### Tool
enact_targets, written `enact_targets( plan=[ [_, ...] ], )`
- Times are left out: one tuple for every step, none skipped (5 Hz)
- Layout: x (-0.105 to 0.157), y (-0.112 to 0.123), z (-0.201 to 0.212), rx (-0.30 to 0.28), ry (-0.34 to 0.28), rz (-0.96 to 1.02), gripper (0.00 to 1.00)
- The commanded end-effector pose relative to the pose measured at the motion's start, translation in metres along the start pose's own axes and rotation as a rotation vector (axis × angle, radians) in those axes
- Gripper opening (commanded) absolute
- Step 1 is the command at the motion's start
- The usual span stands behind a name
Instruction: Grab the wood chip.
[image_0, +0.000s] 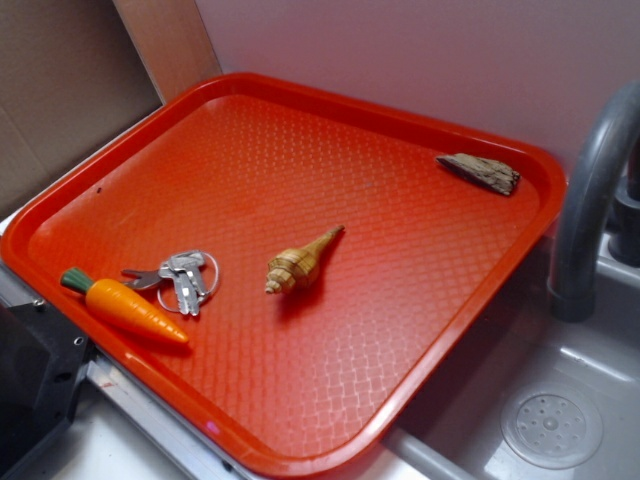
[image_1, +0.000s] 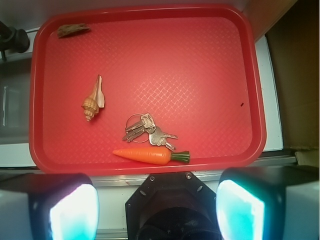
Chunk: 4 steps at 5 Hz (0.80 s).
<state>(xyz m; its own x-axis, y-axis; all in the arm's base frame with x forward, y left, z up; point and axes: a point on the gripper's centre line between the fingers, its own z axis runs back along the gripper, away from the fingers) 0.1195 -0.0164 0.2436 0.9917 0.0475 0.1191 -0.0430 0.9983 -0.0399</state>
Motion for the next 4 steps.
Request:
enact_targets(
  plan=[
    [0.000,0.000,0.000,0.000,0.000,0.000,1.00],
    [0.046,-0.012,-0.029,-0.008,-0.020,0.046,1.00],
    [0.080,-0.020,-0.048,-0.025,-0.056,0.149,1.00],
    [0.108,-0.032,-0.071,-0.087,-0.130,0.312,1.00]
  ],
)
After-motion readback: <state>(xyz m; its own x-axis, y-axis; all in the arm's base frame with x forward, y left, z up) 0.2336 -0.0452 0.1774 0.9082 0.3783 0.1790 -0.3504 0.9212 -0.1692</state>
